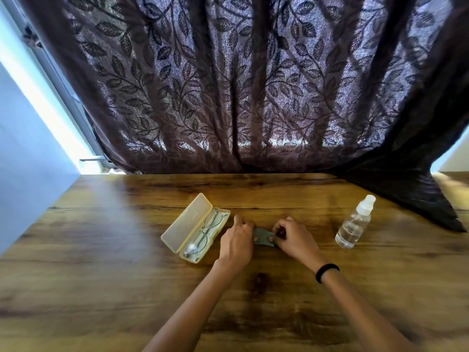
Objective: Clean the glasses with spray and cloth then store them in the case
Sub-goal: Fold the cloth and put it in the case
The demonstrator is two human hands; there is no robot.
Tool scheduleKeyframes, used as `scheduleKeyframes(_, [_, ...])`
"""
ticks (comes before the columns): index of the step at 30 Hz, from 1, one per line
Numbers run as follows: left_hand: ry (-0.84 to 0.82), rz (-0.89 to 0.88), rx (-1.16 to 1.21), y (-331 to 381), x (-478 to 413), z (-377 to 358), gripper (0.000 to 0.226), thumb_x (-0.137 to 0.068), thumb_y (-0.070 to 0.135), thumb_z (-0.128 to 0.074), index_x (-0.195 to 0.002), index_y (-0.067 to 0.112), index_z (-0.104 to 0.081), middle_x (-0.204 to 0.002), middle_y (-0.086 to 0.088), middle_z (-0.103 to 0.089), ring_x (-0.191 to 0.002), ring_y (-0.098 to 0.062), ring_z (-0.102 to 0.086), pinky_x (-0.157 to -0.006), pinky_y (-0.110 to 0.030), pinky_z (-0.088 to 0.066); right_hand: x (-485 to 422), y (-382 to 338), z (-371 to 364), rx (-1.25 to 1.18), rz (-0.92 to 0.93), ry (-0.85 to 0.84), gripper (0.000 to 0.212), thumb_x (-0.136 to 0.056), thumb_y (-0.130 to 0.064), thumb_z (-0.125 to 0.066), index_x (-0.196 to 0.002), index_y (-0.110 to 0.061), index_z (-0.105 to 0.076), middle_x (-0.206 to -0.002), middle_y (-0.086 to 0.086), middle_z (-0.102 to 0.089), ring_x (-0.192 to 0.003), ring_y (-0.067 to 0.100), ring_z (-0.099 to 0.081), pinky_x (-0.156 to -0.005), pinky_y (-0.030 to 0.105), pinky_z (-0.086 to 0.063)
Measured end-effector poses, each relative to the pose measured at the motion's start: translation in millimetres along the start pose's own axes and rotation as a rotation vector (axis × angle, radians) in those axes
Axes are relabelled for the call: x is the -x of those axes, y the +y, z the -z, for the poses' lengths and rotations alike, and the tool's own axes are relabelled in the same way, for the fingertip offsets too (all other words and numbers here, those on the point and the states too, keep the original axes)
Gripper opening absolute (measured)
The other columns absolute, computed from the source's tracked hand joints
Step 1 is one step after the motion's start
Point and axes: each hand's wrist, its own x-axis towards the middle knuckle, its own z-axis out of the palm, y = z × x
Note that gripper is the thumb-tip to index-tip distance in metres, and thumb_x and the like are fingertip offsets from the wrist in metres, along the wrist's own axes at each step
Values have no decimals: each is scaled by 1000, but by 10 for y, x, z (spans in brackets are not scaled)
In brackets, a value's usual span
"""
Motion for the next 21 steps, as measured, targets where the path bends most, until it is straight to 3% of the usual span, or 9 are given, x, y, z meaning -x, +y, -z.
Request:
scheduleKeyframes(6, [-79, -5, 69, -49, -83, 58, 34, -86, 24, -62, -118, 14, -53, -128, -11, -40, -96, -22, -58, -80, -28, -49, 6, 13, 91, -250, -54, -81, 19, -78, -21, -68, -70, -27, -52, -83, -4, -58, -72, 6, -53, -55, 19, -38])
scheduleKeyframes(8, [-112, -5, 161, -70, -103, 67, 32, -83, 25, -66, -111, 15, -57, -123, -8, -46, -96, -18, -56, -76, -23, -44, 43, 26, 135, -406, -53, -94, 18, -78, -19, -67, -69, -25, -52, -82, -3, -60, -74, 4, -54, -54, 16, -39])
scheduleKeyframes(11, [-175, 19, 364, -91, -85, 112, 22, -81, 26, -67, -99, 18, -58, -103, 0, -58, -83, -8, -51, -62, -14, -38, 96, 52, 181, -717, -87, -98, 11, -80, -15, -65, -77, -21, -56, -84, 3, -65, -81, 14, -61, -58, 13, -46])
scheduleKeyframes(14, [-186, 37, 614, -140, 16, 181, 16, -81, 21, -68, -88, 20, -54, -83, 7, -56, -68, -2, -50, -52, -12, -37, 114, 24, 221, -979, -119, -154, 14, -81, -14, -66, -93, -18, -59, -99, 9, -67, -95, 19, -63, -73, 30, -55])
scheduleKeyframes(16, [-140, 47, 789, -186, 112, 233, 18, -80, 16, -70, -89, 16, -54, -85, 2, -61, -65, -4, -54, -50, -12, -41, 101, -59, 234, -1019, -93, -169, 19, -80, -14, -68, -97, -18, -60, -100, 9, -68, -96, 18, -65, -77, 35, -55])
scheduleKeyframes(21, [9, 168, 977, -483, 308, 399, 28, -81, 23, -68, -105, 16, -56, -96, -1, -64, -72, -6, -58, -49, -11, -42, -29, -496, 175, -1047, 2, -152, 14, -78, -7, -69, -88, -13, -62, -85, 6, -70, -77, 10, -69, -55, 17, -53])
